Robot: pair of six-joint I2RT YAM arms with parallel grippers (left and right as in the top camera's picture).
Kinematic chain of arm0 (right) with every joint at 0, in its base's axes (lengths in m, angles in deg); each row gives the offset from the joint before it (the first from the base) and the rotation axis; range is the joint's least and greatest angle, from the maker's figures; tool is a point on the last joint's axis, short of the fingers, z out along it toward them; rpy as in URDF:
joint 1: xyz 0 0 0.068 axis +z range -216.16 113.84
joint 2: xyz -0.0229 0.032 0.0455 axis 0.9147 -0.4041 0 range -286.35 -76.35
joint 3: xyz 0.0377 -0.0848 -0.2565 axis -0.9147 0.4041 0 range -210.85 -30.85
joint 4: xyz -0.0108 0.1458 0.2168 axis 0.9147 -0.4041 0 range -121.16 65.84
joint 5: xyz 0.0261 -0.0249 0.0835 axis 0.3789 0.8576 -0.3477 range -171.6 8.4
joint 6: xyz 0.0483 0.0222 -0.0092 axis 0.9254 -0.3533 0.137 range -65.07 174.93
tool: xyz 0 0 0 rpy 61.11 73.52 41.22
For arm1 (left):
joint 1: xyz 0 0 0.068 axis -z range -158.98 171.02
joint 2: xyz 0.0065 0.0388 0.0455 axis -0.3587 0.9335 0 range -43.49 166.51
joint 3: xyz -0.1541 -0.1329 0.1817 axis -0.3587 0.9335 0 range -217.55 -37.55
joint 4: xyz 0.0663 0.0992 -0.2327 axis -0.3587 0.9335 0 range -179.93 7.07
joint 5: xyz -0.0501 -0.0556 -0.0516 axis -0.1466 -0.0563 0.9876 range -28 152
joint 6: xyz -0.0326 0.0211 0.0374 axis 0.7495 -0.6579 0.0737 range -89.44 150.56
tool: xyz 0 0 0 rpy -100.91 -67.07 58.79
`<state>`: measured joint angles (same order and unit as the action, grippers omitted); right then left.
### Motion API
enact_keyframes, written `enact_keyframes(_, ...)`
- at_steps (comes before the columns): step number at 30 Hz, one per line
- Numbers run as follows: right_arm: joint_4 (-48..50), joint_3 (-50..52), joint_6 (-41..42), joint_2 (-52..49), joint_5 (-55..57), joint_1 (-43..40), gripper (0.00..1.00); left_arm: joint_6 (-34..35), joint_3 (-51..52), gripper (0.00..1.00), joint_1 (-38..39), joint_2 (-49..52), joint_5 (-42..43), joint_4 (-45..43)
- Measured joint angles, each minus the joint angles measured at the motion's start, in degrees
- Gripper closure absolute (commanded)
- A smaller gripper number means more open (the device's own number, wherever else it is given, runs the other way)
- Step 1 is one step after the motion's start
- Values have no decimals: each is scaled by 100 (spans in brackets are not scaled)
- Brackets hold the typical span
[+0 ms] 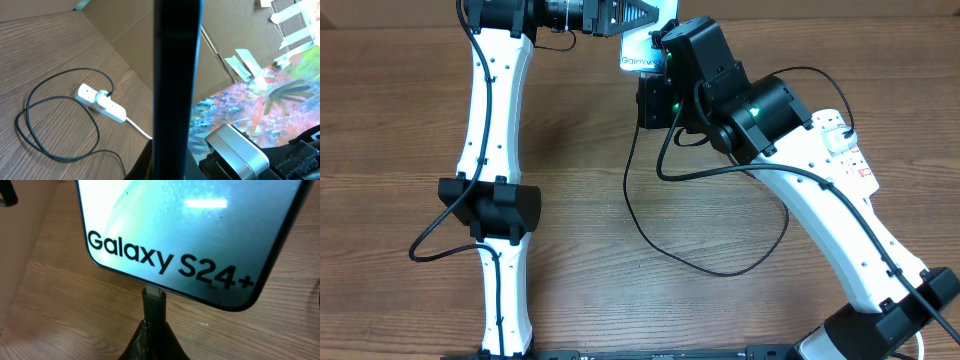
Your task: Plug charger to phone and switch on socket
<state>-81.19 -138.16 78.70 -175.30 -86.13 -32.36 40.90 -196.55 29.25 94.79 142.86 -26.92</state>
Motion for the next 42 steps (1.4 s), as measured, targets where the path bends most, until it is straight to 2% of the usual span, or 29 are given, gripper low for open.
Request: enact_keyframes(42,214,2,61,-20,168,20,96,0,0,96,-39,0,-4,-48)
